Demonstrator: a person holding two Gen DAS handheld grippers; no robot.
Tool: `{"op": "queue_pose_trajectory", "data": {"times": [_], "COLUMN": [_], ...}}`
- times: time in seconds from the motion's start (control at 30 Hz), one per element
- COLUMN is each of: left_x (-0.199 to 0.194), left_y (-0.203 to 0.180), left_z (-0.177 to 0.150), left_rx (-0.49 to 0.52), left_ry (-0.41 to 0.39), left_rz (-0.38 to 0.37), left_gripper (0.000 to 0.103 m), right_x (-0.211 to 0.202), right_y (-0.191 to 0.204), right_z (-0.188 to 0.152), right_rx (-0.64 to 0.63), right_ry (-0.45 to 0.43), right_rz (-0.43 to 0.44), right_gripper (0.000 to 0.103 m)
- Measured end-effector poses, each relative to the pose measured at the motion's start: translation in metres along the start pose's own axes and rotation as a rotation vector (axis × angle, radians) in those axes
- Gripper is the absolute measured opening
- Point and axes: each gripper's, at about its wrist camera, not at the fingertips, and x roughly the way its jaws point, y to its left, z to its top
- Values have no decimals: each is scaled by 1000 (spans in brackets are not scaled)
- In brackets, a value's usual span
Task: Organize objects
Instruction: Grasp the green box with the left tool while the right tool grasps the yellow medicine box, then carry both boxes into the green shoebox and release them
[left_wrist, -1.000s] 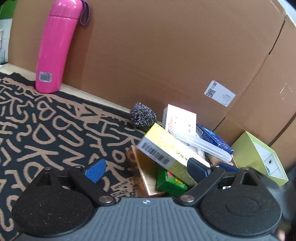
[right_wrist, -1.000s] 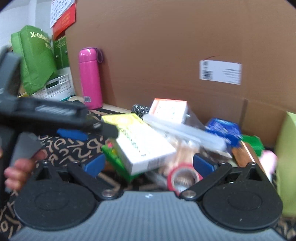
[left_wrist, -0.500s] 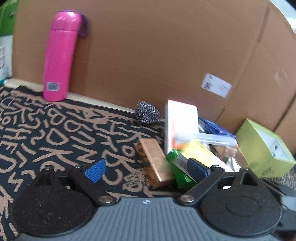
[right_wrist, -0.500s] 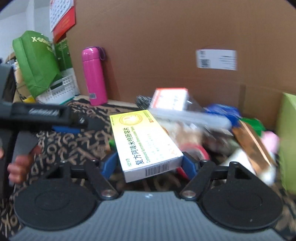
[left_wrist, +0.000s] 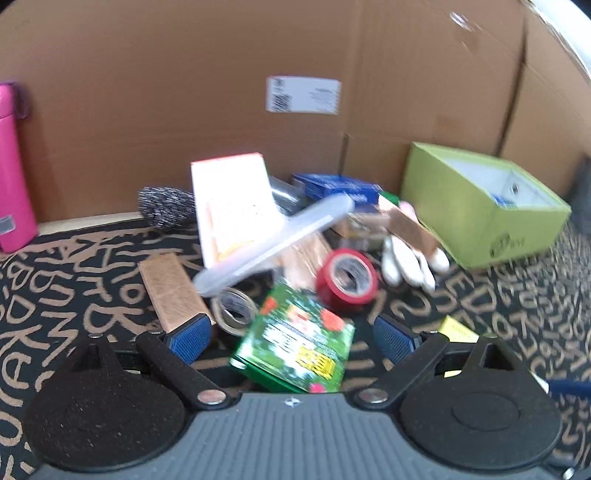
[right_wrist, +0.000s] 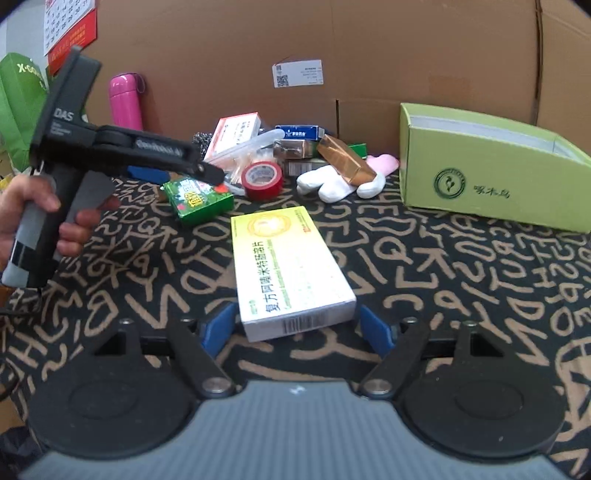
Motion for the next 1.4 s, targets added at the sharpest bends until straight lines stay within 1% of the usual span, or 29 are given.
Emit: {"op": "queue_pose_trajectory", "data": {"times": [0.07,0.13,0.17,0.2,0.23,0.3,0.43,0.5,0.53,0.57,0.6,0.67,0.73,0.77,0.8,0.87,0.93,1.03,1.13,1.2,1.27,1.33,1.4], "left_x": [3,8,10,13,10,2,-21,-30,-34,-36,-39,-40,-37,-34,-31,-27,-25,-24,-24,-23,-23,-23,-26], "left_y": [-4,-8,-10,-10,-9,-6,-9,-11,-12,-11,-11,-10,-11,-12,-14,-17,-20,-22,-21,-20,-21,-24,-26], "left_z": [-3,-7,-10,-13,-15,-21,-37,-43,-45,-46,-47,-45,-42,-41,-40,-40,-42,-43,-43,-42,-41,-41,-38], "left_rx": [30,71,96,111,110,109,117,118,115,112,111,114,120,130,141,155,167,180,173,167,169,165,150], "left_ry": [11,23,33,56,50,54,64,59,56,52,43,34,42,49,60,78,76,72,74,74,72,71,72], "left_rz": [-6,10,29,36,19,-35,-89,-75,-61,-50,-48,-64,-76,-84,-94,-98,-84,-70,-77,-79,-77,-70,-89], "left_gripper": [98,94,80,71,70,69,69,72,74,80,81,81,81,80,73,70,71,72,72,66,66,65,65], "right_x": [-3,-5,-4,-3,-3,0,6,8,9,10,10,12,15,16,17,20,25,33,39,41,42,38,33], "right_y": [0,-1,-2,-3,-2,-1,0,-1,-1,-1,0,0,0,0,1,3,5,9,13,14,13,11,7], "right_z": [3,6,7,8,8,9,7,6,5,5,5,6,8,9,10,15,19,26,29,27,23,22,22], "right_rx": [-12,-10,-6,-3,-3,-2,17,27,29,29,29,26,21,17,10,-14,-49,-82,-109,-112,-103,-87,-62], "right_ry": [-31,-55,-62,-67,-72,-73,-57,-52,-48,-43,-40,-36,-28,-25,-24,-21,-11,3,19,30,32,24,10], "right_rz": [-23,-25,-19,-14,-10,-3,20,31,33,34,34,36,39,40,43,43,34,43,60,69,67,74,84], "right_gripper": [88,89,89,89,89,89,89,89,89,89,89,89,89,89,89,89,89,89,82,74,68,68,67]}}
